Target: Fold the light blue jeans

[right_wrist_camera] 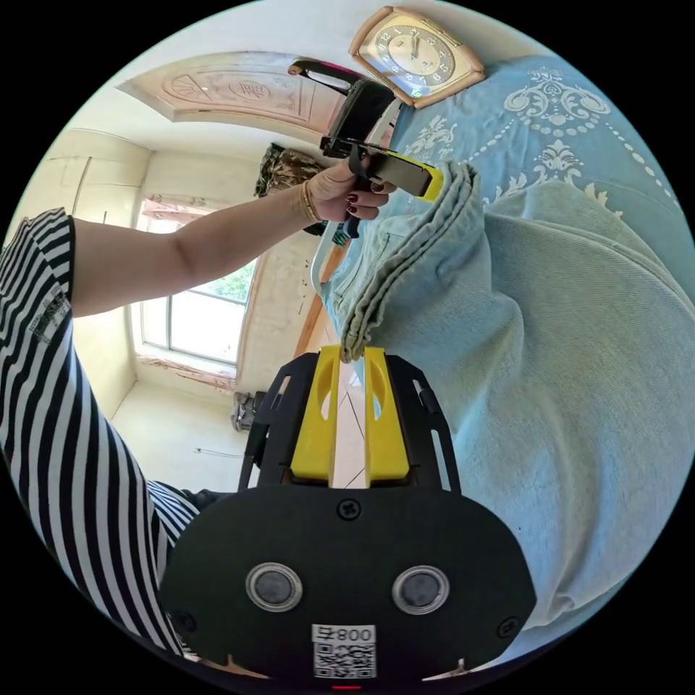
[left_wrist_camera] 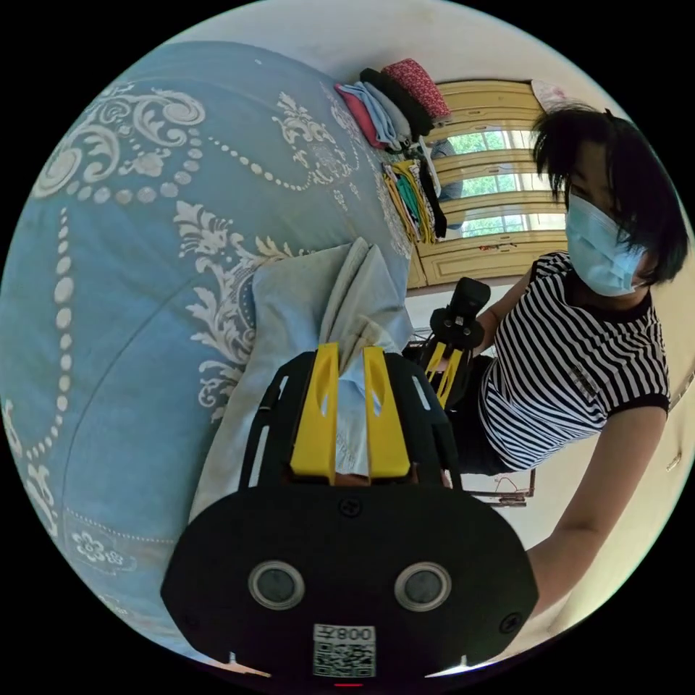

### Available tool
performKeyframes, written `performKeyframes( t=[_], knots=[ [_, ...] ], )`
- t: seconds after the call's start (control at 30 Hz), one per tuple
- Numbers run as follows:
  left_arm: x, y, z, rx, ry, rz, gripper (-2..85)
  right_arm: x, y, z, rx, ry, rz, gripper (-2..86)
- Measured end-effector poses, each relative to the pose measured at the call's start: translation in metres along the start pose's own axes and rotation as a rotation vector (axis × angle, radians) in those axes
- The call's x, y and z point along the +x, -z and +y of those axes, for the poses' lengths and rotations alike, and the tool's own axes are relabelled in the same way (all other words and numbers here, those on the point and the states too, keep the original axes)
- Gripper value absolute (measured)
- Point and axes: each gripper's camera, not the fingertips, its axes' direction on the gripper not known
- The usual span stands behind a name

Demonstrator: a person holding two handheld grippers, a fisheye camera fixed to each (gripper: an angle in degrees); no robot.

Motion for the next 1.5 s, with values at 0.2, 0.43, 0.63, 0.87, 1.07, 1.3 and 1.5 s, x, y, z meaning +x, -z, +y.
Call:
performKeyframes(
  t=[0.2,0.43,0.63,0.87,1.07,1.3,1.5],
  knots=[
    [0.019,0.039,0.085,0.191,0.269,-0.175,9.0,-0.012,-0.048,-0.038,-0.141,0.027,0.015,7.6],
    [0.079,0.049,0.192,0.476,0.508,-0.242,8.1,-0.031,-0.030,-0.065,-0.165,0.028,-0.090,8.3],
    [0.143,-0.046,0.227,0.538,0.613,0.083,8.4,-0.027,0.126,-0.055,-0.029,-0.010,0.247,9.7],
    [0.172,-0.153,0.234,0.619,0.797,0.391,10.8,-0.004,0.173,-0.089,-0.258,0.024,0.401,10.9],
    [0.187,-0.183,0.242,0.758,0.872,0.440,9.0,0.006,0.153,-0.107,-0.414,0.059,0.335,10.3],
    [0.216,-0.198,0.274,0.957,0.924,0.465,2.9,-0.024,0.172,-0.133,-0.518,0.166,0.189,4.4],
    [0.253,-0.214,0.292,1.036,0.909,0.414,2.2,-0.020,0.186,-0.136,-0.616,0.144,0.136,2.6]
  ],
)
